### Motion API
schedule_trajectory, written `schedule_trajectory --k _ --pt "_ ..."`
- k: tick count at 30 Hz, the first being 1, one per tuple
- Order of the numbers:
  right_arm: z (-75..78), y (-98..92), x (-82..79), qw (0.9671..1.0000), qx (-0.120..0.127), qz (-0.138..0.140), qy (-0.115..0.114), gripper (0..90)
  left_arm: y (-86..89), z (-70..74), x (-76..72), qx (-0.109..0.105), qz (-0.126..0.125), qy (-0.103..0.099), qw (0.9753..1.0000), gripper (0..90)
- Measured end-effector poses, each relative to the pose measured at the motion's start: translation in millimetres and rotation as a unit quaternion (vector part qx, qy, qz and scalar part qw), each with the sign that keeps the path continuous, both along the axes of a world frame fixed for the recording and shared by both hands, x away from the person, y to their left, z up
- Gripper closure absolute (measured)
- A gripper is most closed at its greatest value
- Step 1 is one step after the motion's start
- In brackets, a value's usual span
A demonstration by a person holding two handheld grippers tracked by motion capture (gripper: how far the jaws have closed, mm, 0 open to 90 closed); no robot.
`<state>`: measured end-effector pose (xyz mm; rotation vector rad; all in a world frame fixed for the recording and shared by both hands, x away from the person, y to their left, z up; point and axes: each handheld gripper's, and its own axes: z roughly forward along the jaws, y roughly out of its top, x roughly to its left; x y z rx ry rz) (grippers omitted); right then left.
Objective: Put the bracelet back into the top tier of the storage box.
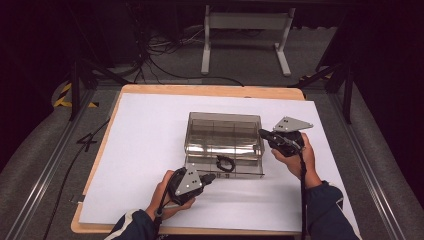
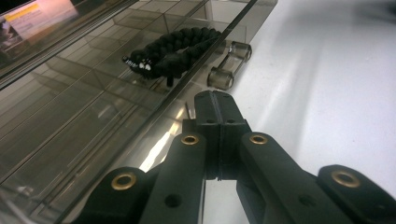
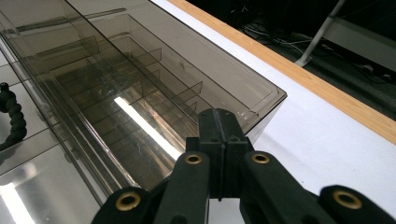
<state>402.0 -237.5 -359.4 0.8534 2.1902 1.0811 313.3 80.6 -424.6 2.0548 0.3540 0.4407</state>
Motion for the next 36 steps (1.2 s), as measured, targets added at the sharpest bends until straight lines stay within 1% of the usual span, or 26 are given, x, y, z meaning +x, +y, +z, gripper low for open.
schedule_trajectory --k 4,6,12,17,18,23,25,36 --pt "-1.0 -0.9 -0.4 1.0000 0.008 -0.001 0.000 90.0 -2.0 -0.7 1.7 -0.001 -0.002 0.005 1.0000 89.7" --pt "-1.3 -1.1 -0.5 1.0000 0.010 -0.002 0.000 90.0 -2.7 -0.7 2.6 -0.001 -0.003 0.003 1.0000 89.7" --pt "-0.7 0.2 -1.2 1.0000 0.001 -0.002 -0.002 90.0 -2.0 -0.4 3.0 -0.002 -0.001 0.004 1.0000 89.7" --pt "-1.0 0.1 -1.0 1.0000 0.004 -0.003 -0.002 90.0 -2.4 -0.3 7.5 -0.007 0.002 0.008 0.9999 89.7" --pt "-1.0 0.0 -0.9 1.0000 0.005 -0.003 -0.002 90.0 -3.0 -0.2 8.1 -0.005 0.002 0.005 1.0000 89.7" --pt "-0.7 0.8 -1.2 1.0000 0.001 -0.004 -0.003 90.0 -4.9 0.2 11.1 -0.004 0.005 0.003 1.0000 89.7" --pt "-0.8 0.9 -1.4 1.0000 0.000 -0.004 -0.003 90.0 -5.1 0.4 12.8 -0.006 0.007 0.005 0.9999 89.7" --pt "-0.6 1.8 -1.6 1.0000 -0.004 -0.005 -0.005 90.0 -6.9 0.6 20.9 -0.006 0.012 0.001 0.9999 89.7"
